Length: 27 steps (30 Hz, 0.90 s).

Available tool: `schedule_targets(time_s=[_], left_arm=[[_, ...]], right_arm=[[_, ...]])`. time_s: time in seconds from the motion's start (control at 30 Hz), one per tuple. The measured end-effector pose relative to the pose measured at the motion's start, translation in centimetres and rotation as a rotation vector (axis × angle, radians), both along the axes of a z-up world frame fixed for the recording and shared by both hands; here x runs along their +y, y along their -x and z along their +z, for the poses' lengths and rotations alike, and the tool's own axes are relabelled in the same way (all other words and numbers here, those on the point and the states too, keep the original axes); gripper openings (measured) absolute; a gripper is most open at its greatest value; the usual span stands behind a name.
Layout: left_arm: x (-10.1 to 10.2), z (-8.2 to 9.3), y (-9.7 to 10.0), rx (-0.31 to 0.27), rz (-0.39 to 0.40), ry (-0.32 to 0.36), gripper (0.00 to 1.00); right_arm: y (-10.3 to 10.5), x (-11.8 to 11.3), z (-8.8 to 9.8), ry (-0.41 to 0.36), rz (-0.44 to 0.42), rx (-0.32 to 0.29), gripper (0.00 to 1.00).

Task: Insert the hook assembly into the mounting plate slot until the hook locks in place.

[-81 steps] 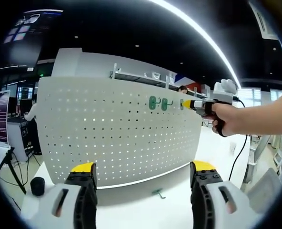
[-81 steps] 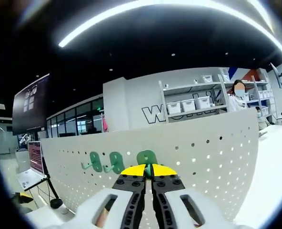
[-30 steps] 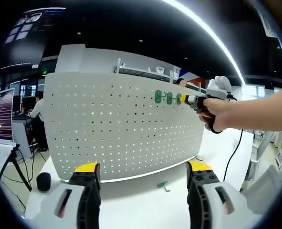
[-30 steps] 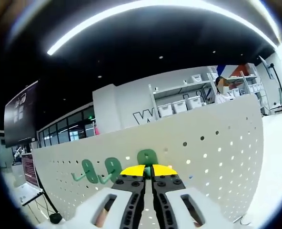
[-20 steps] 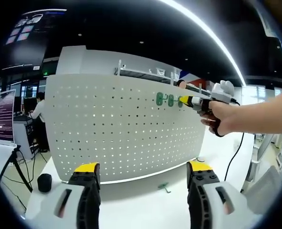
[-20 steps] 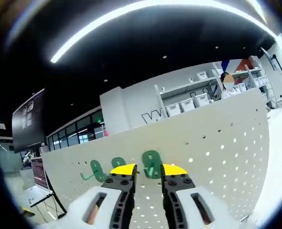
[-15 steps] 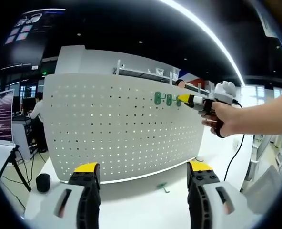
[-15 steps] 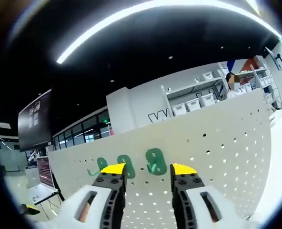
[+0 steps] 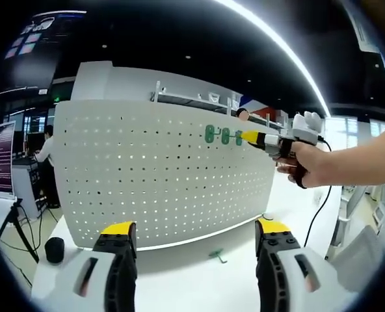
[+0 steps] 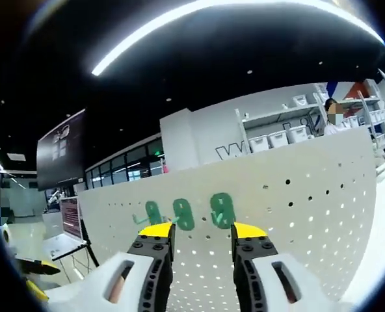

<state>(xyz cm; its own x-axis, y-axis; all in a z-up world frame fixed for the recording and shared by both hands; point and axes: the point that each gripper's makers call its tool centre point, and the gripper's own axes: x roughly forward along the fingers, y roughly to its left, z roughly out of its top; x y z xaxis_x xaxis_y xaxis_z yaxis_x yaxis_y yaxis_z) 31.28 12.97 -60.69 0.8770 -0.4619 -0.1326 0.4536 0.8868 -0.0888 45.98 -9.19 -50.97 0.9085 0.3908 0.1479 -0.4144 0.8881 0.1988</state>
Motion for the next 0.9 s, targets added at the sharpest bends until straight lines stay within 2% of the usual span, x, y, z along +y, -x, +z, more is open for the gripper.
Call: schedule_targets(time_s=[0.1,0.4,0.6,0.77,0.9], left_arm=[[0.0,0.1,0.0,-0.002,-0.004,0.022,0.77],[-0.4,-0.2,0.0,0.003,-0.021,0.025,0.76],[-0.5,-0.2,0.0,0.0,-0.03,0.048,0.77],[-0.5,-0.5,0.1,-0.007,-0.046,0.027,0.77],[-0.3,-0.4,-0.2,-0.01,-0.053,0.02,0.77]], right_arm=[[0.8,0.1,0.7,0.0,0.038,-0.034,0.35],[1.2,0.1,0.2,0.003,0.047,-0.018,0.34],[2.1,-0.4,0.1,0.036,0.054,-0.018,0.34],[3.2,-0.6,-0.4,0.091,0.08,-0.022,0.36],[4.3,-0.9,-0.7,0.107,0.101,-0.022,0.39]])
